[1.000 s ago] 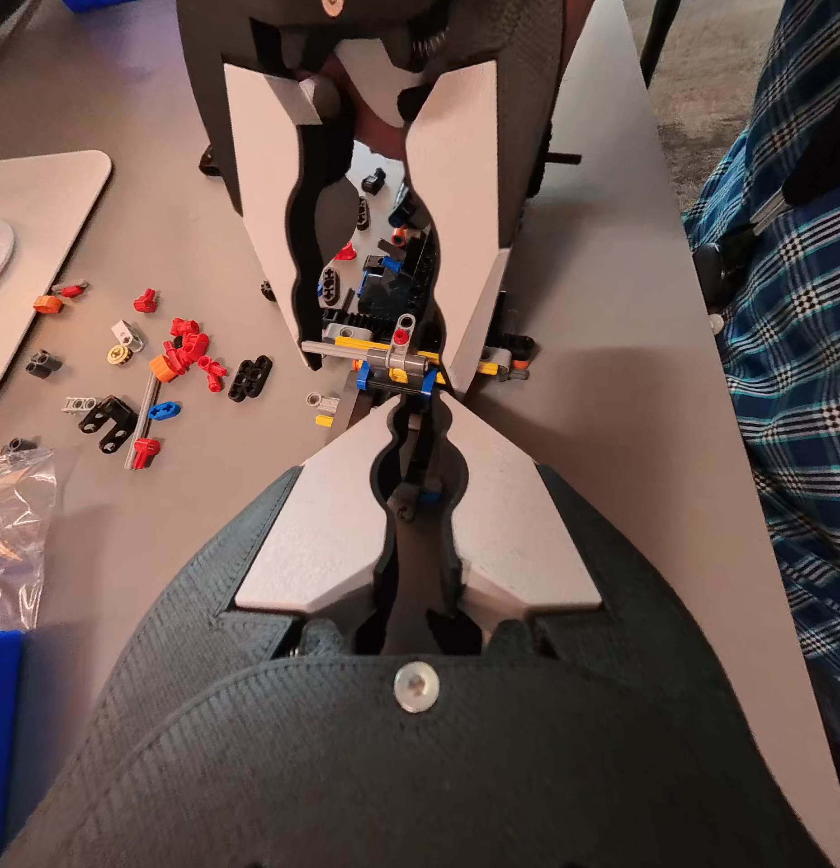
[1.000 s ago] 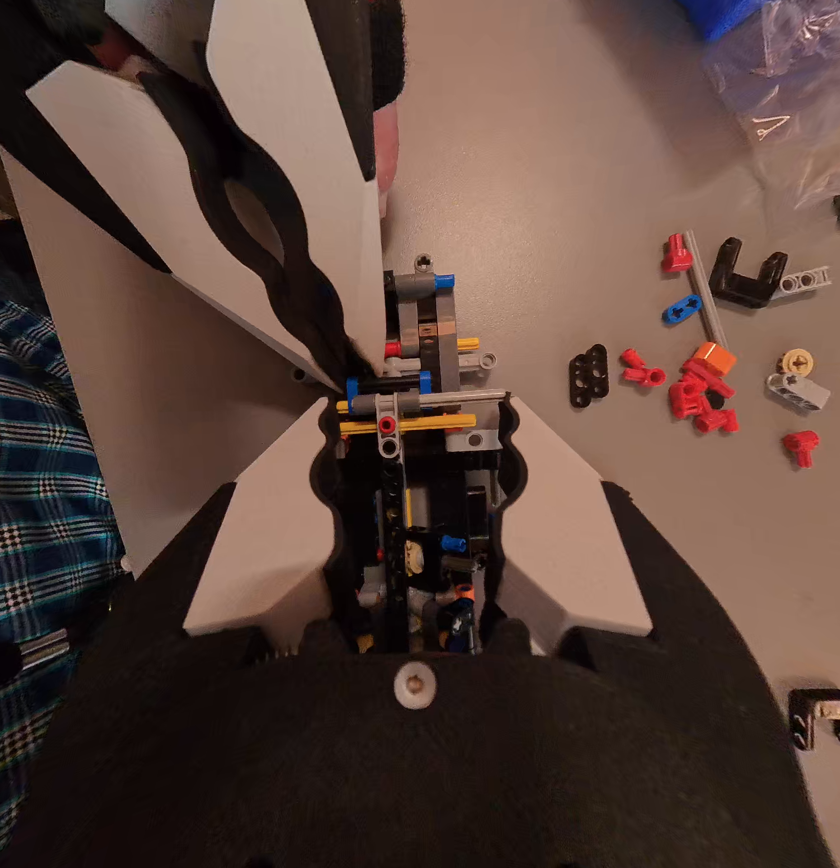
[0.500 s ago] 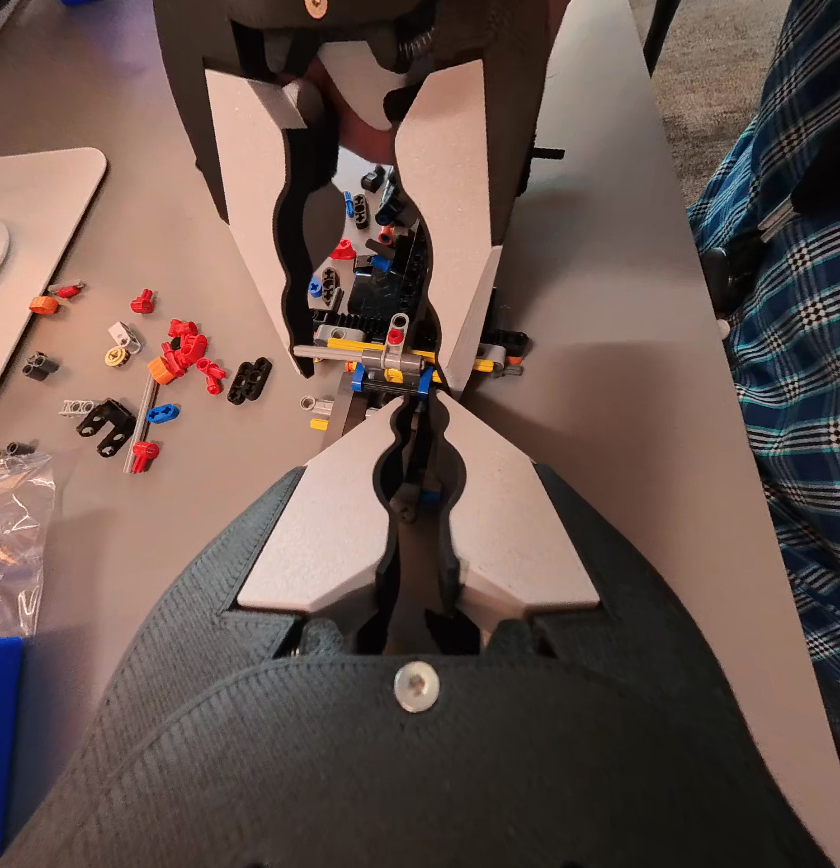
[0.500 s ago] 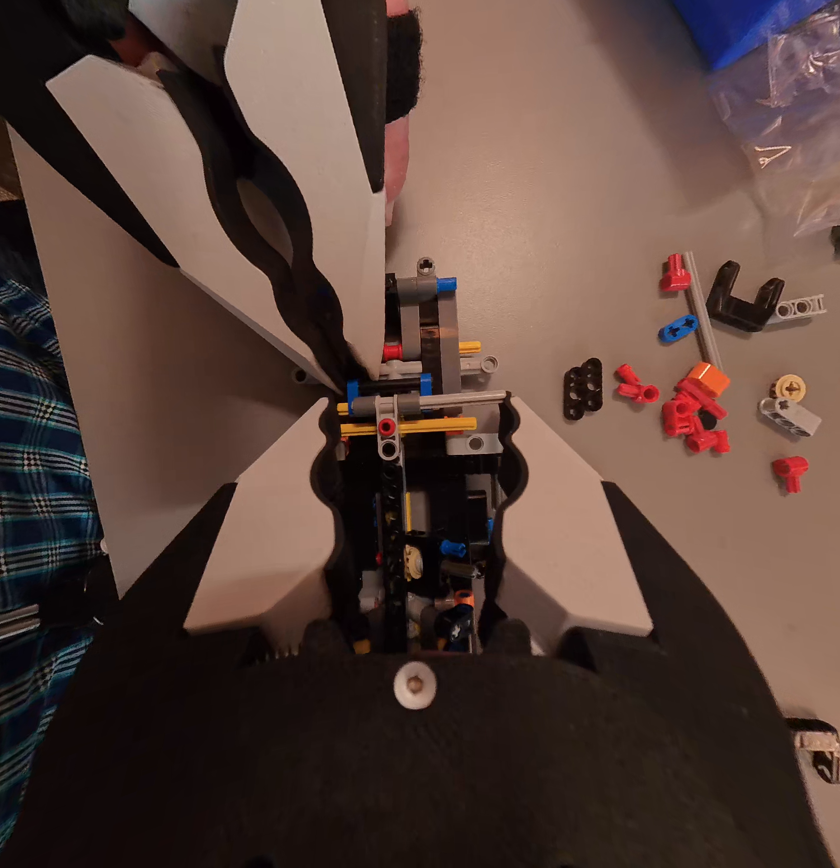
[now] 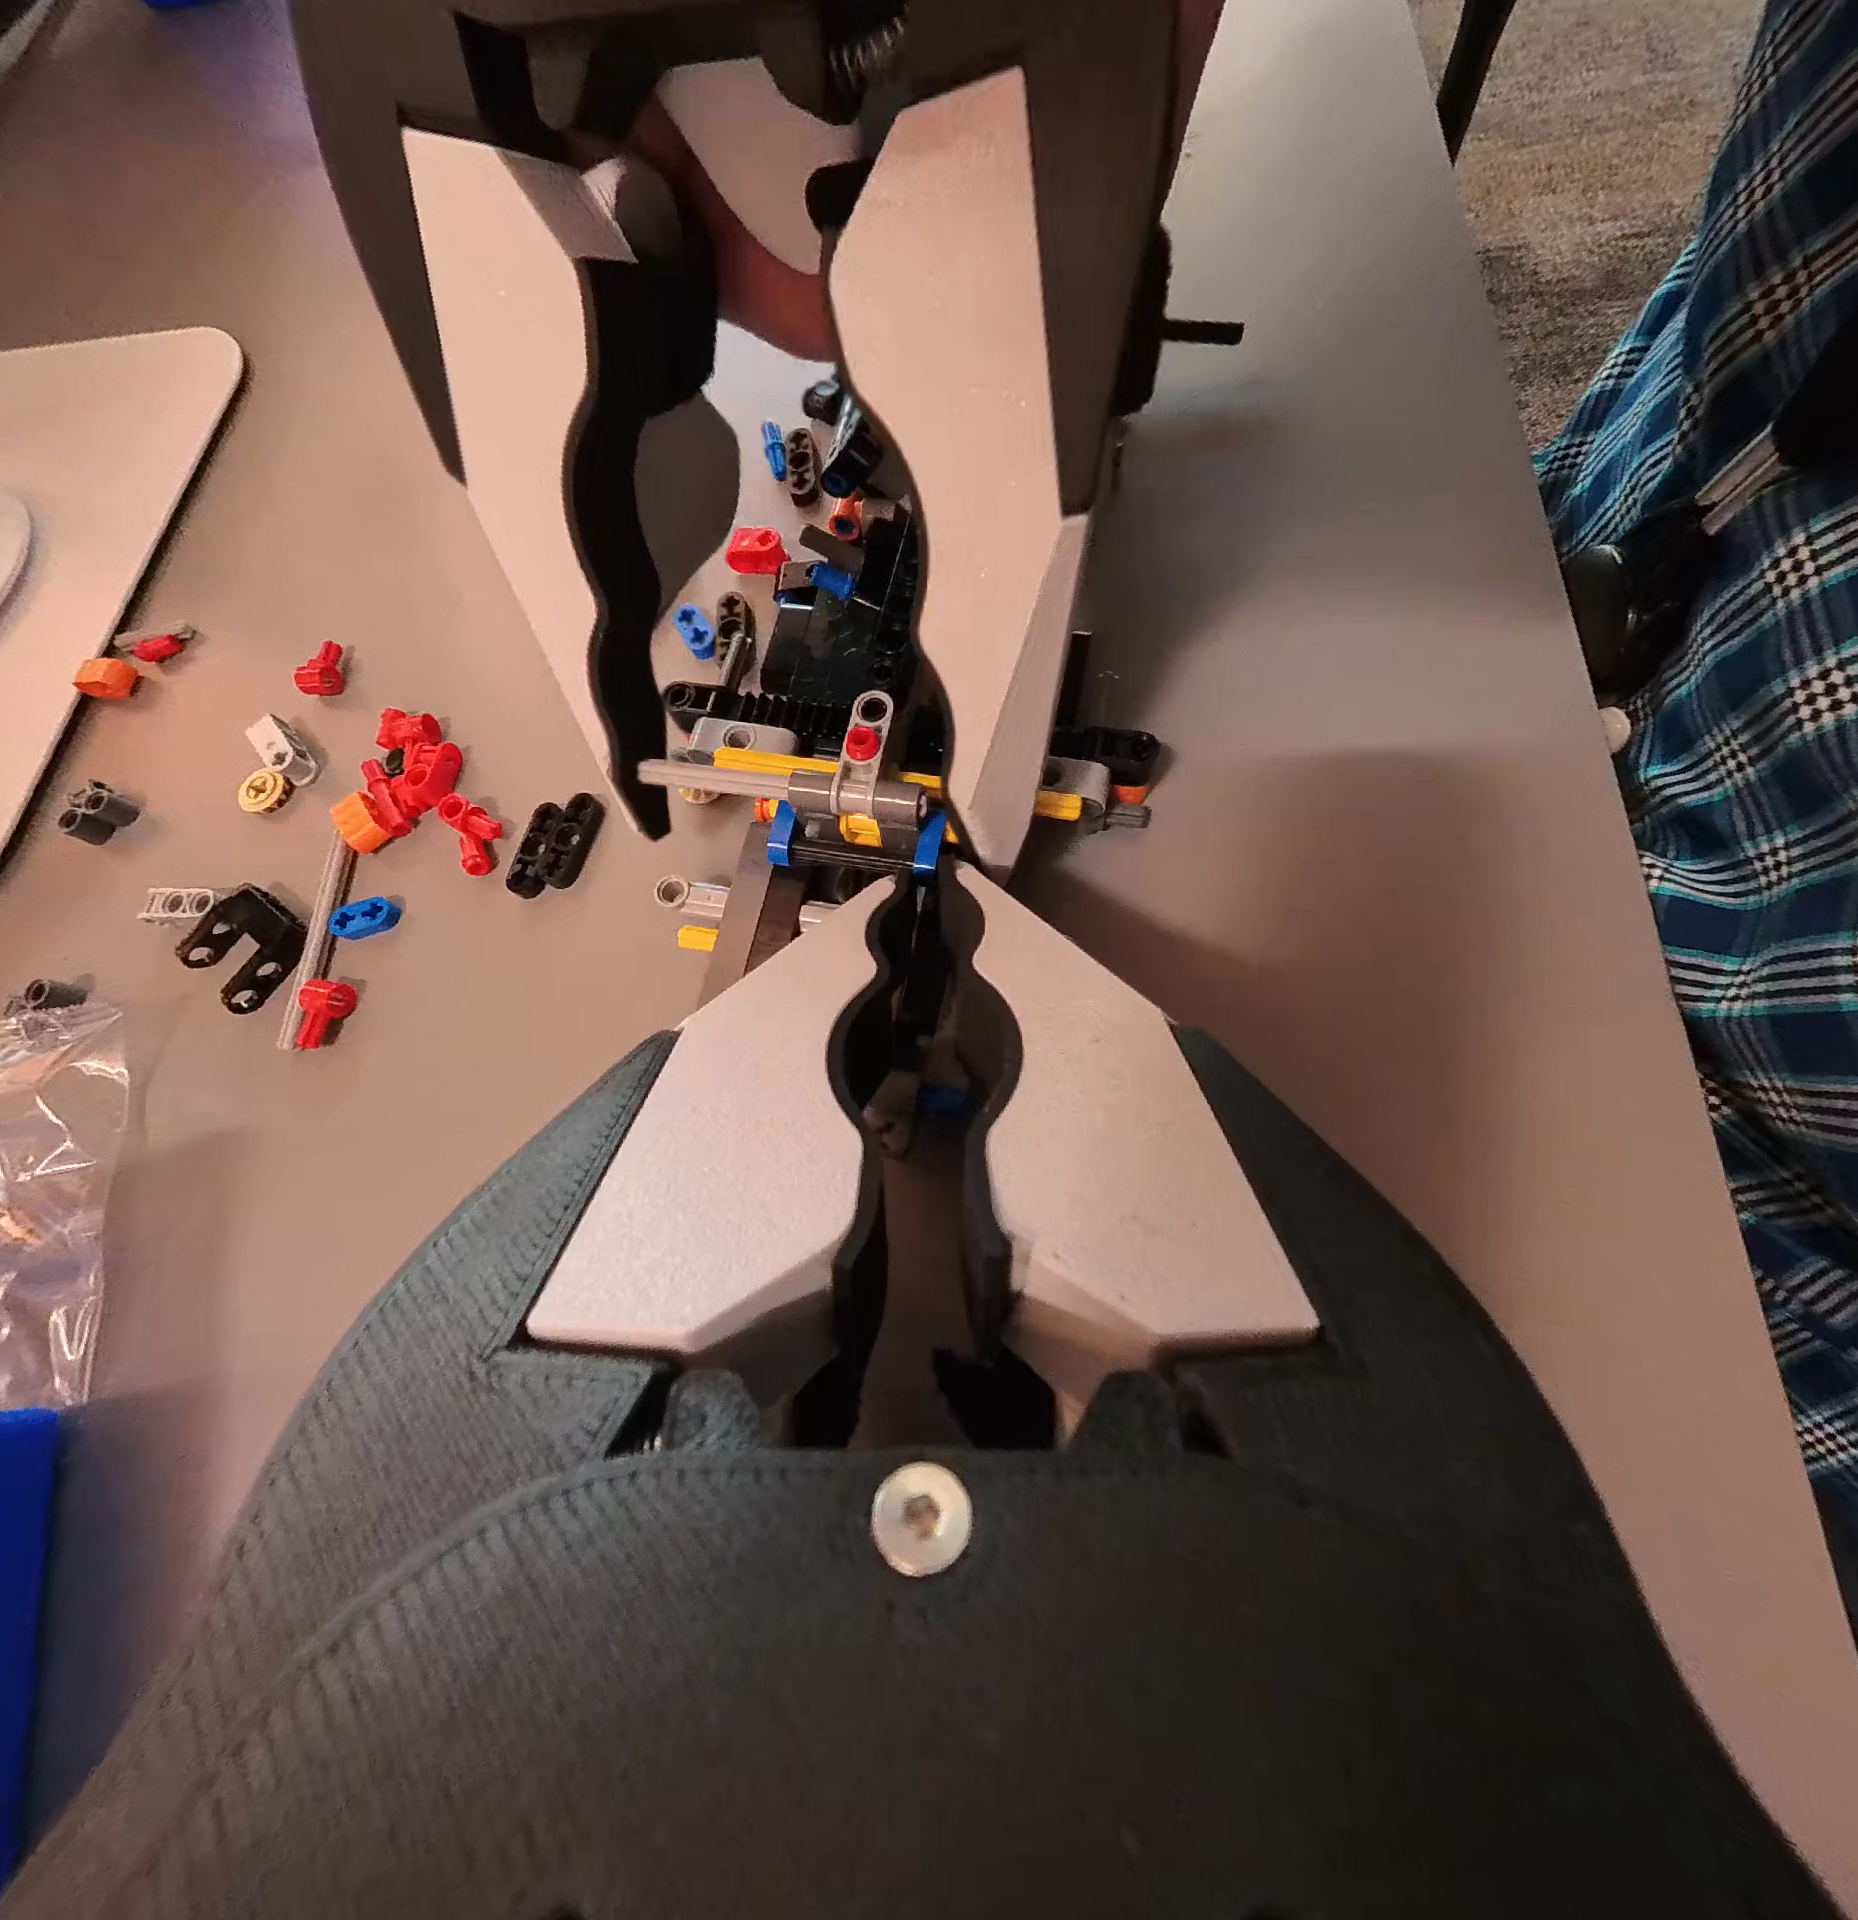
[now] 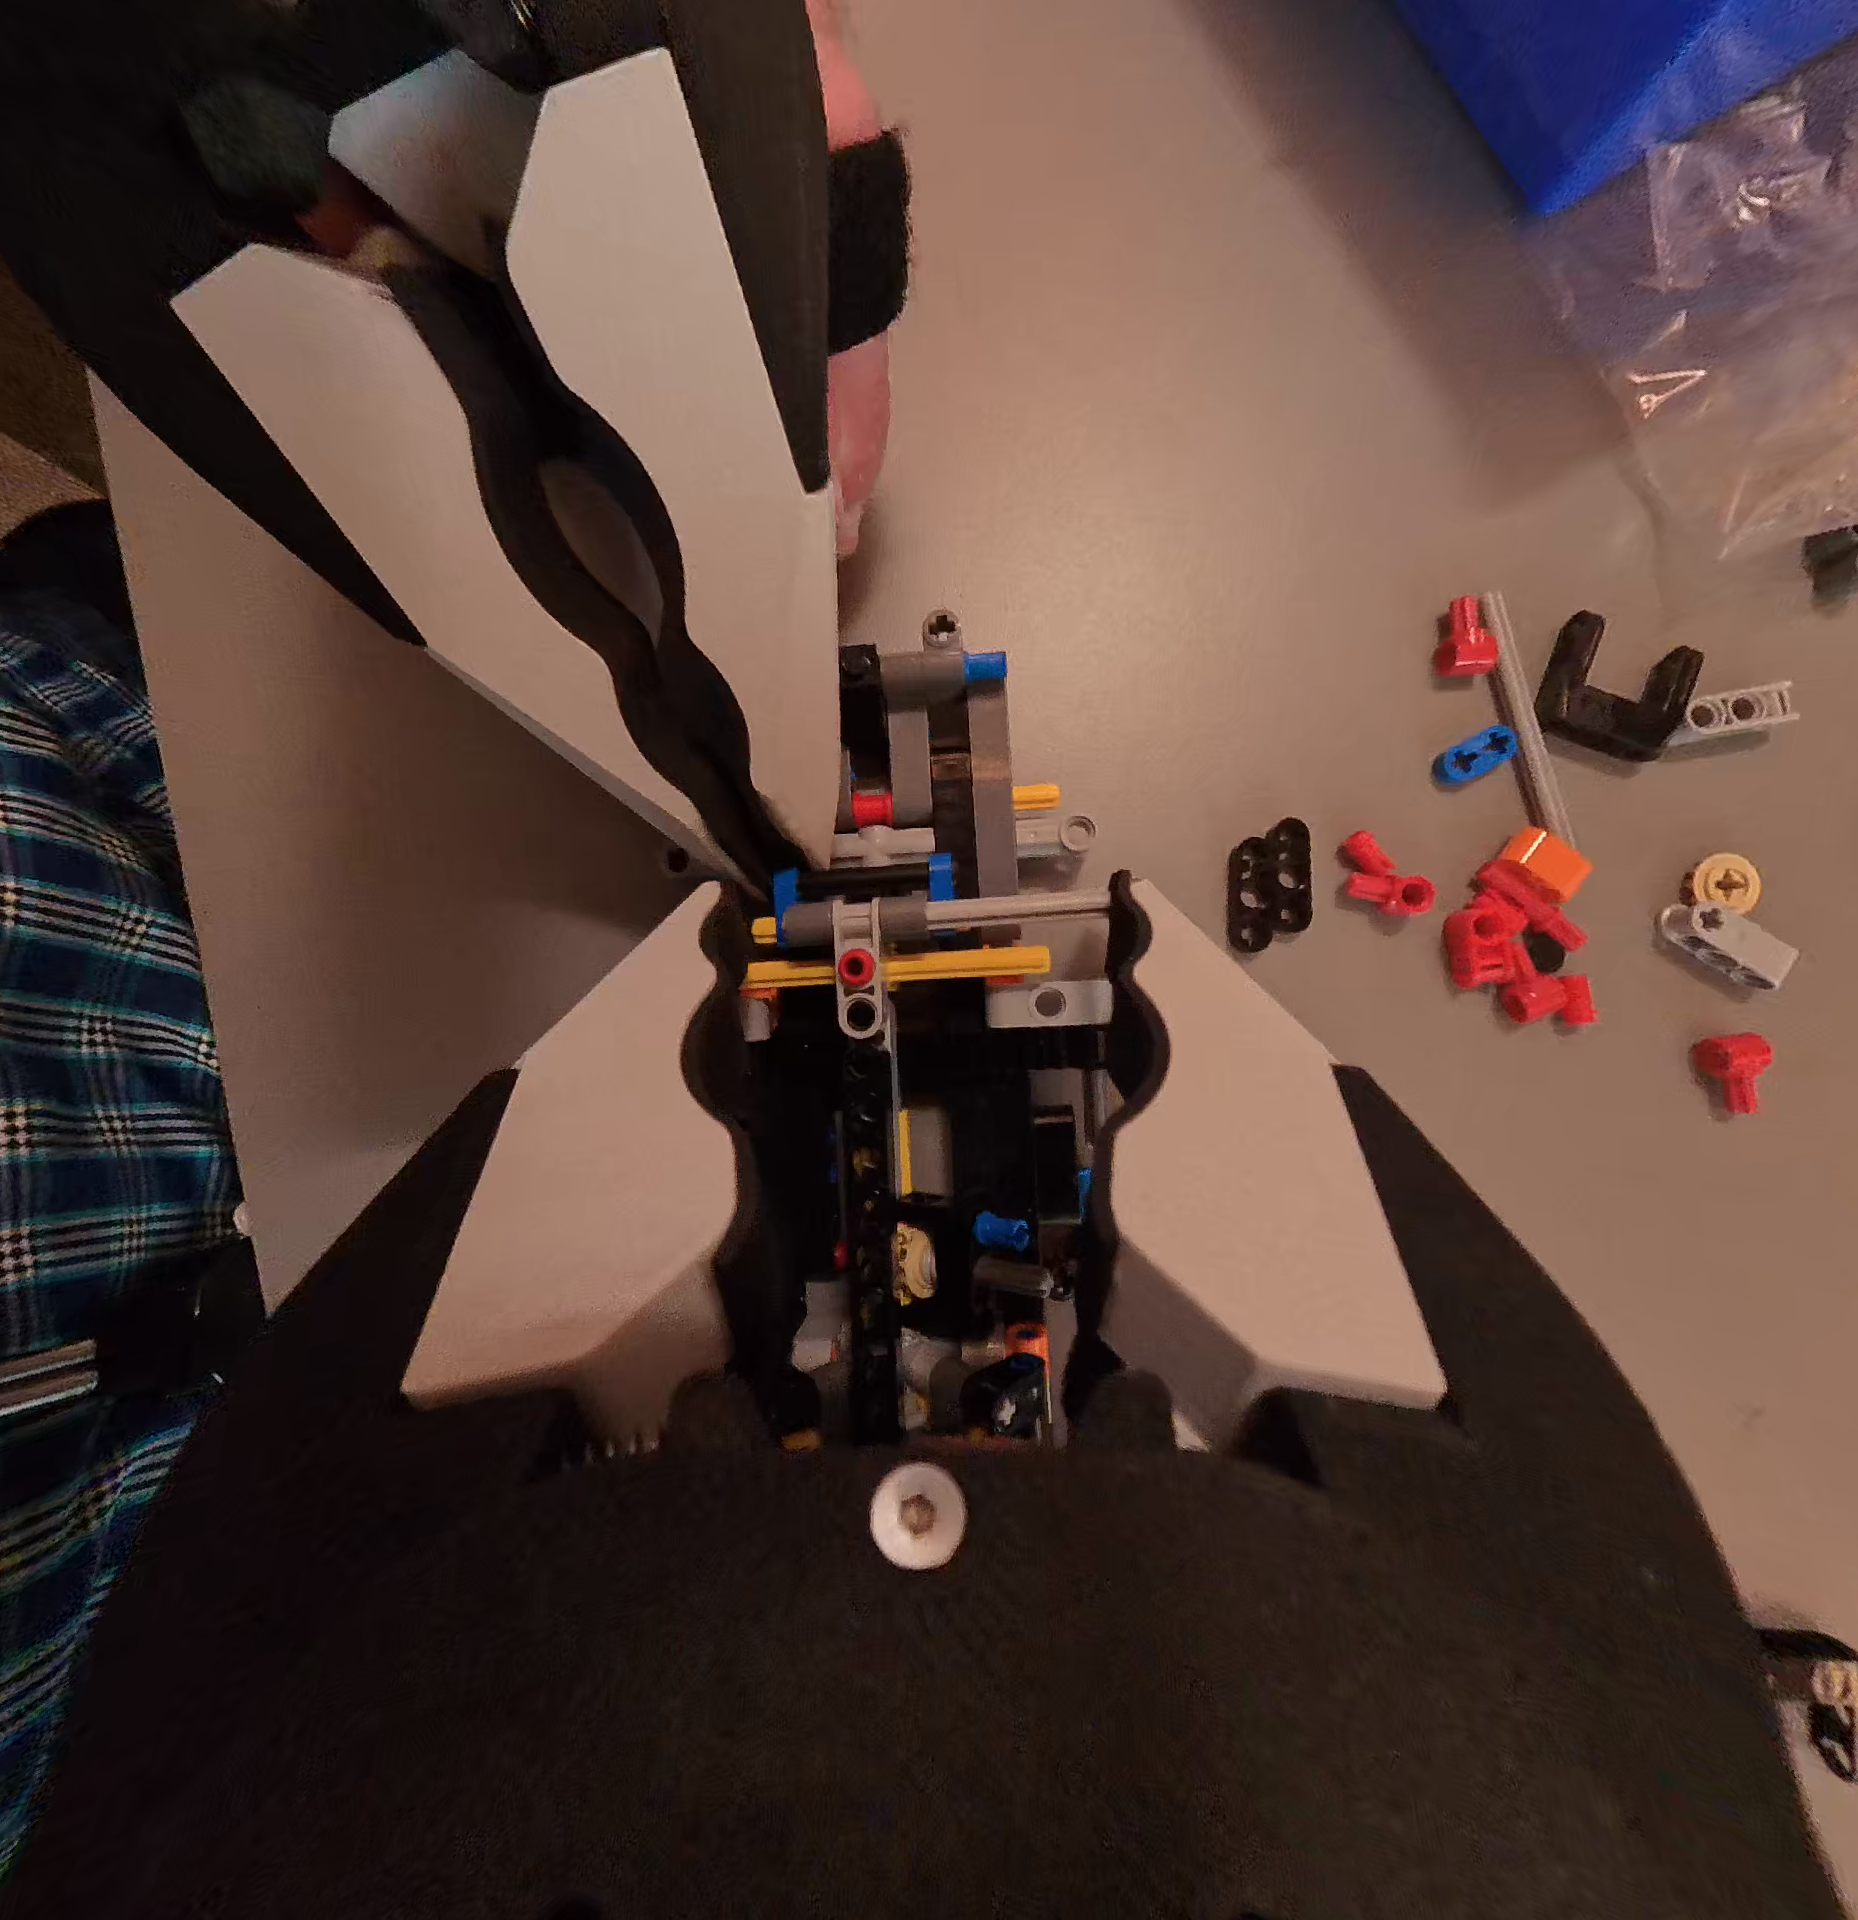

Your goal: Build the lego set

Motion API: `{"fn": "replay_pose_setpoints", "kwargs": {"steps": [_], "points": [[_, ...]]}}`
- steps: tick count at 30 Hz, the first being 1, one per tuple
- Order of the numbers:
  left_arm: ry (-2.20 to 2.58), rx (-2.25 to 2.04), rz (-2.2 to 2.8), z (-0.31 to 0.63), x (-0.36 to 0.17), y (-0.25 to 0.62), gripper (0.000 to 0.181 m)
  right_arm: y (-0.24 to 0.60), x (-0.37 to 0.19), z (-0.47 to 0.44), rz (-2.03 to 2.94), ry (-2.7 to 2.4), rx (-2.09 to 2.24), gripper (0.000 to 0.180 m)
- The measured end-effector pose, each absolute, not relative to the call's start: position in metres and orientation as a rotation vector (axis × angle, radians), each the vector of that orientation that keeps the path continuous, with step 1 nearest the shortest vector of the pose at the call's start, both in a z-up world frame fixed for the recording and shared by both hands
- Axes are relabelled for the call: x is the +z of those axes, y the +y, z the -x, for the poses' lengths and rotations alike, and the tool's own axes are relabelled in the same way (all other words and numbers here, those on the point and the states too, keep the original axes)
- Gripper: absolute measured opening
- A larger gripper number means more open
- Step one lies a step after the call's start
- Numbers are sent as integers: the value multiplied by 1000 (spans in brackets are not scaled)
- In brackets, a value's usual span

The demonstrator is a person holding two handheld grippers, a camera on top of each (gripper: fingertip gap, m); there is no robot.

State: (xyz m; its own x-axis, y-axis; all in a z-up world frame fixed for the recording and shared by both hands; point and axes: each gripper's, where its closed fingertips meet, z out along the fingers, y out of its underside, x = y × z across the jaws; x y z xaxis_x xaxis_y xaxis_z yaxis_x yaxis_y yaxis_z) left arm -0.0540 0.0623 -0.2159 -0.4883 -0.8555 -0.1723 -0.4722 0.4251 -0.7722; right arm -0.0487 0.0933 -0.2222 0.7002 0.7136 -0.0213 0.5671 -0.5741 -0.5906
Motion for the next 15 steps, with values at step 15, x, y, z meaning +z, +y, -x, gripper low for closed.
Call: {"fn": "replay_pose_setpoints", "kwargs": {"steps": [15], "points": [[2130,-887,1116,54,-216,64,1,91,-225,50,2350,-1021,360,66]]}}
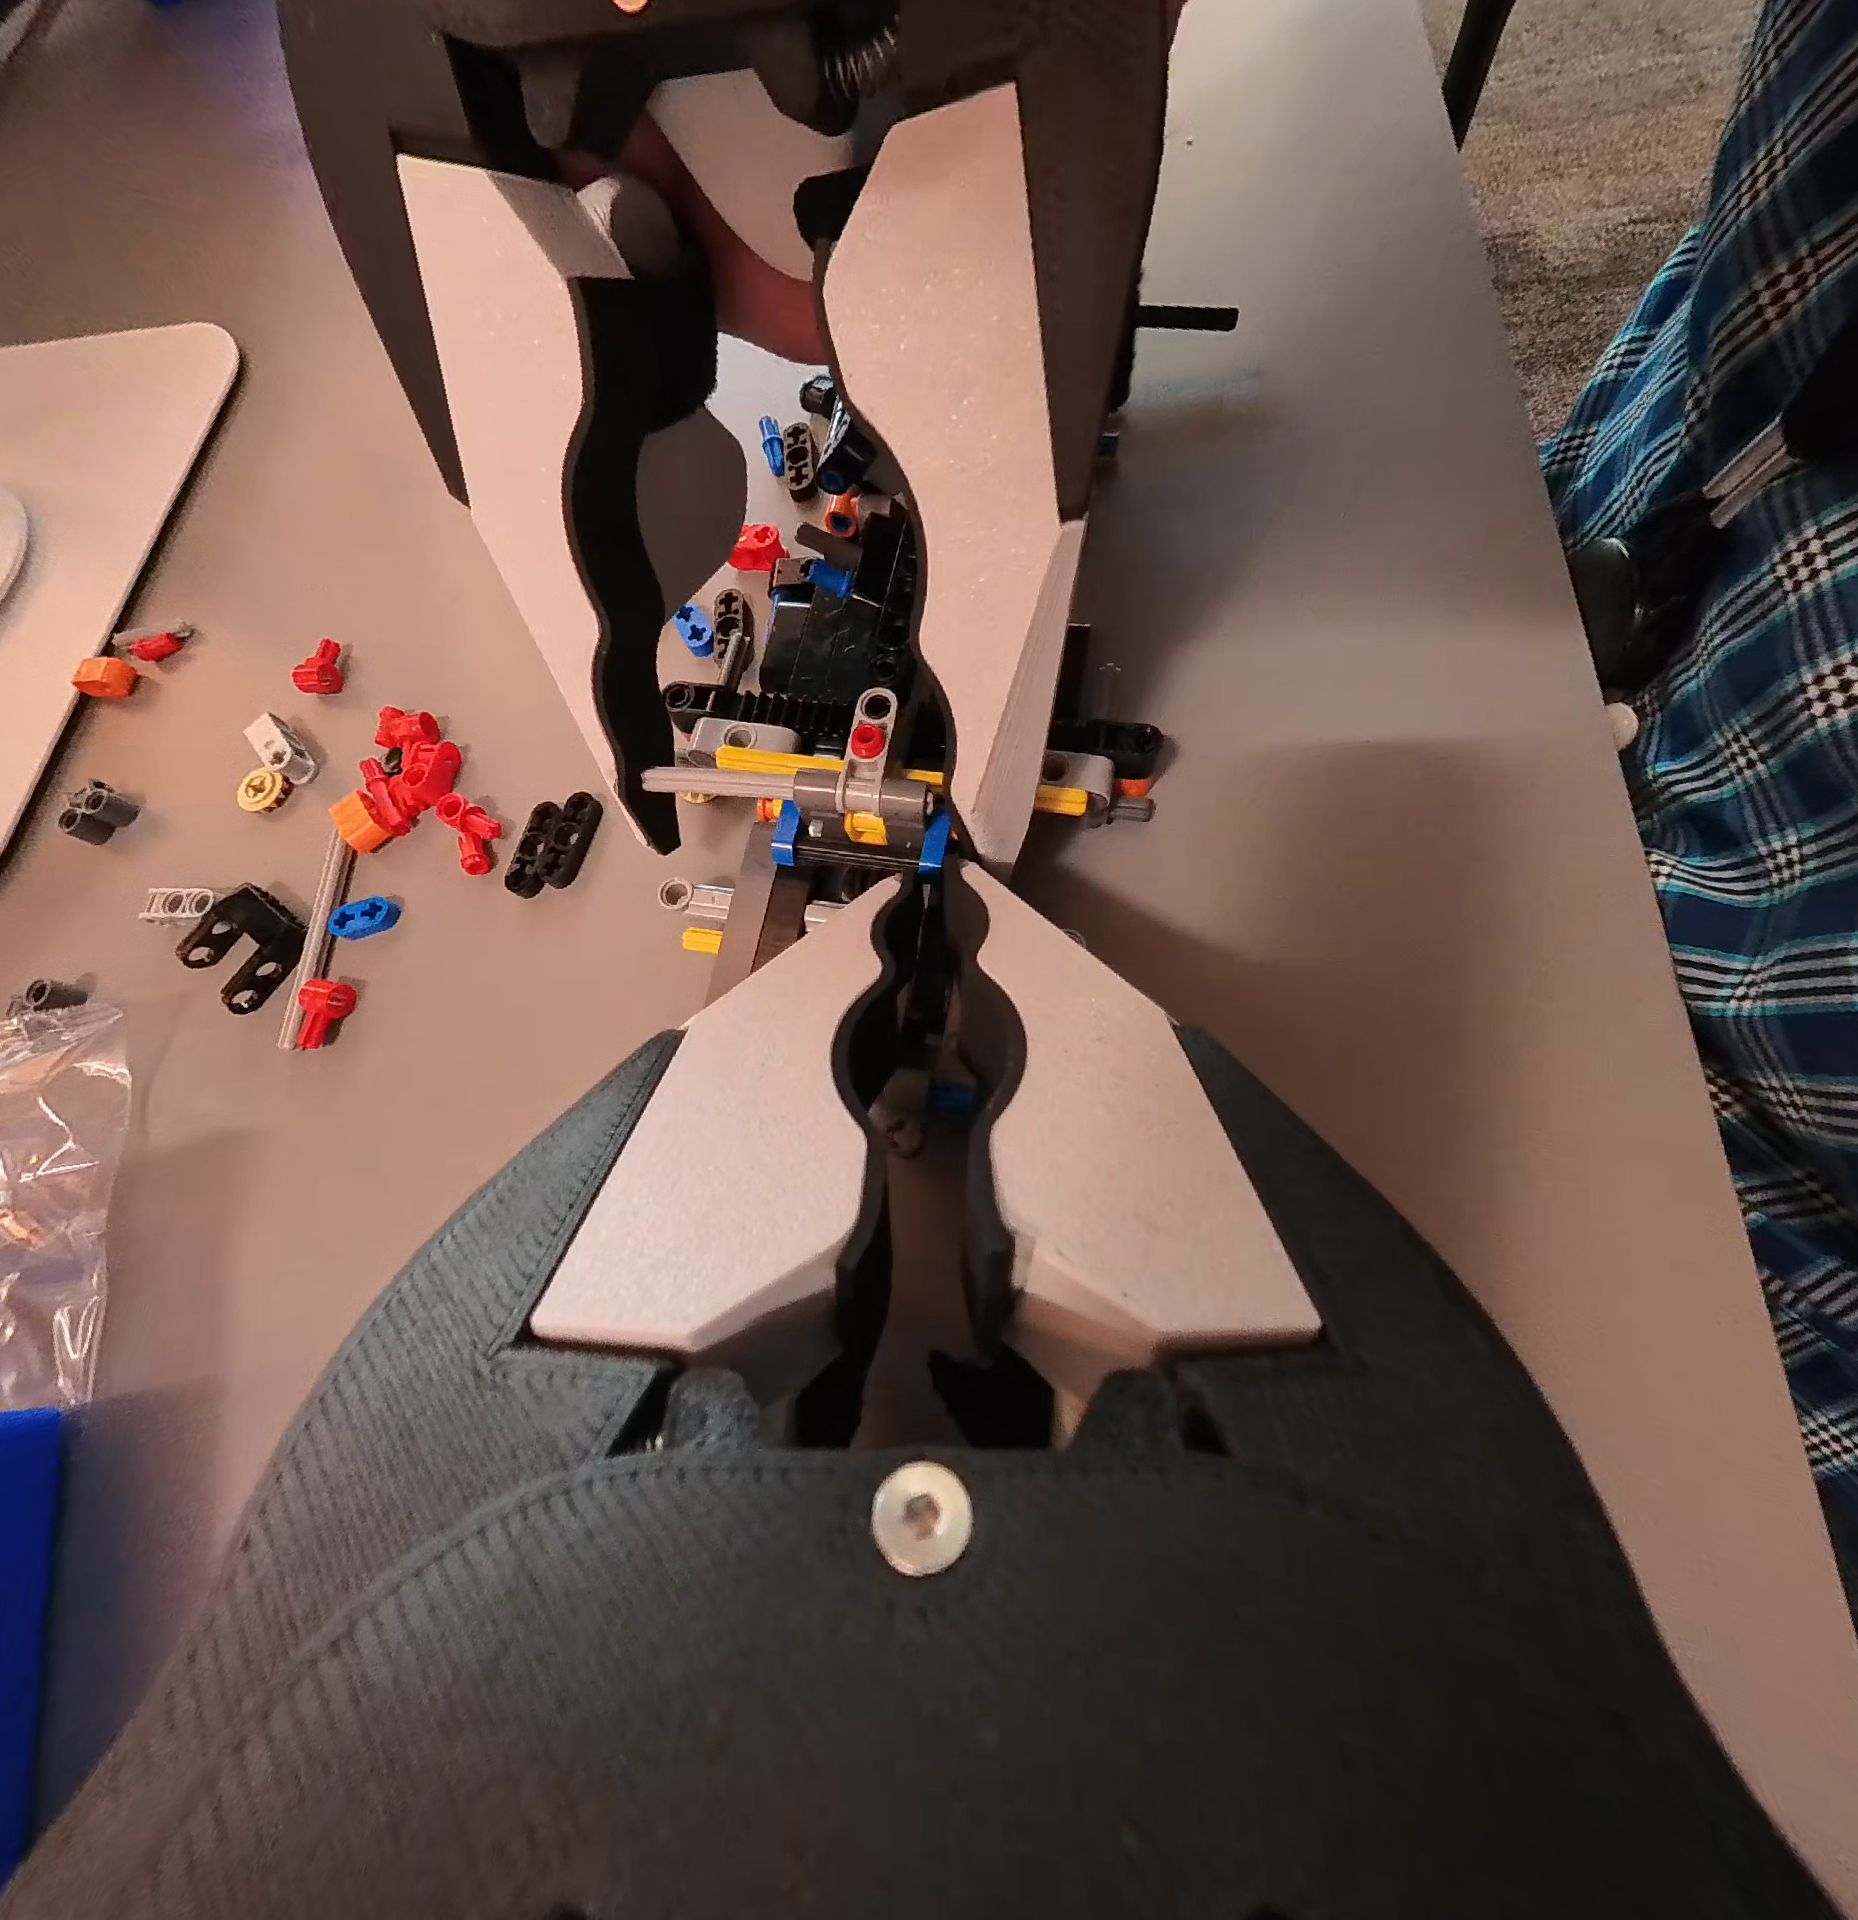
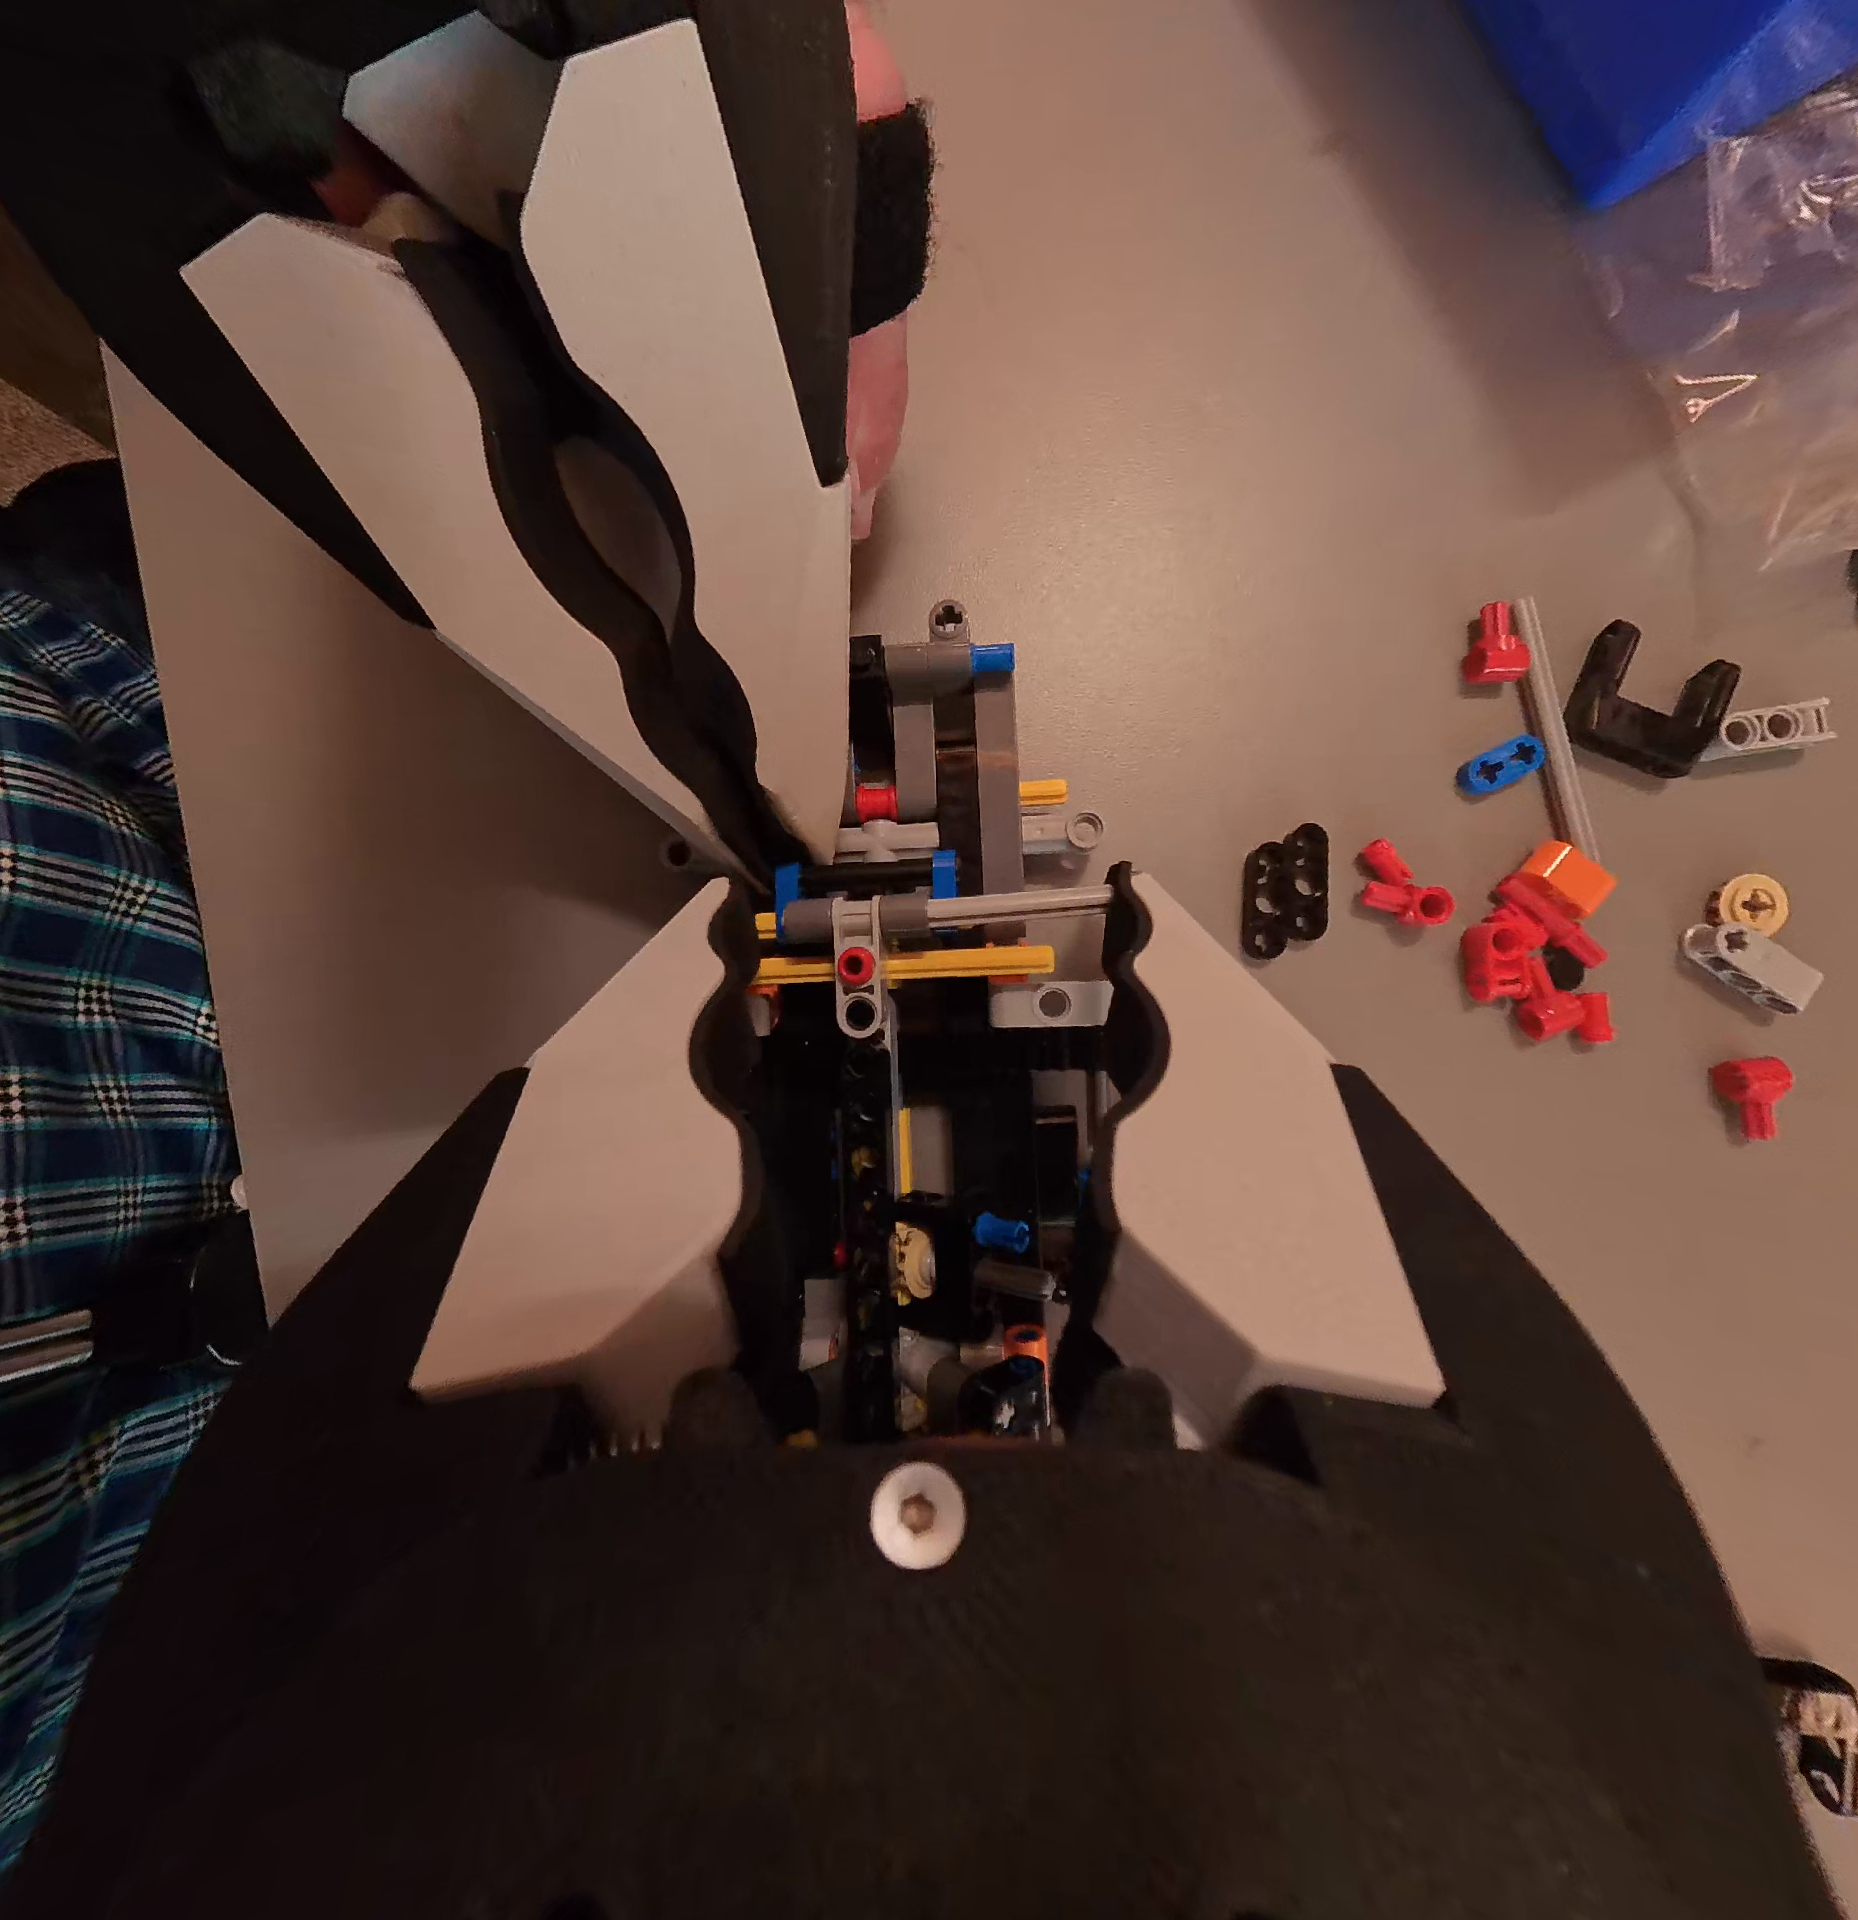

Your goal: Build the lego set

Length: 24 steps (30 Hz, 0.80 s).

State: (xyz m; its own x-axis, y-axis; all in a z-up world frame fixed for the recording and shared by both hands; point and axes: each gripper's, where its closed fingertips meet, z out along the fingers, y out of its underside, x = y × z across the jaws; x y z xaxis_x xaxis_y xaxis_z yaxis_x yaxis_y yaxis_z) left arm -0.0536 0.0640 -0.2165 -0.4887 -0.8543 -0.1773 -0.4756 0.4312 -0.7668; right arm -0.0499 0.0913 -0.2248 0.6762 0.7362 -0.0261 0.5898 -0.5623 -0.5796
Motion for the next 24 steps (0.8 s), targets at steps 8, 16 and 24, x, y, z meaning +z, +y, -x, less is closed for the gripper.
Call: {"fn": "replay_pose_setpoints", "kwargs": {"steps": [8,16,24], "points": [[2131,-887,1125,54,-217,65,1,91,-225,50,2349,-1029,350,65],[2138,-894,1127,54,-217,64,1,90,-225,50,2350,-1046,342,64],[2141,-897,1115,55,-217,64,0,89,-224,50,2345,-1084,331,62]]}}
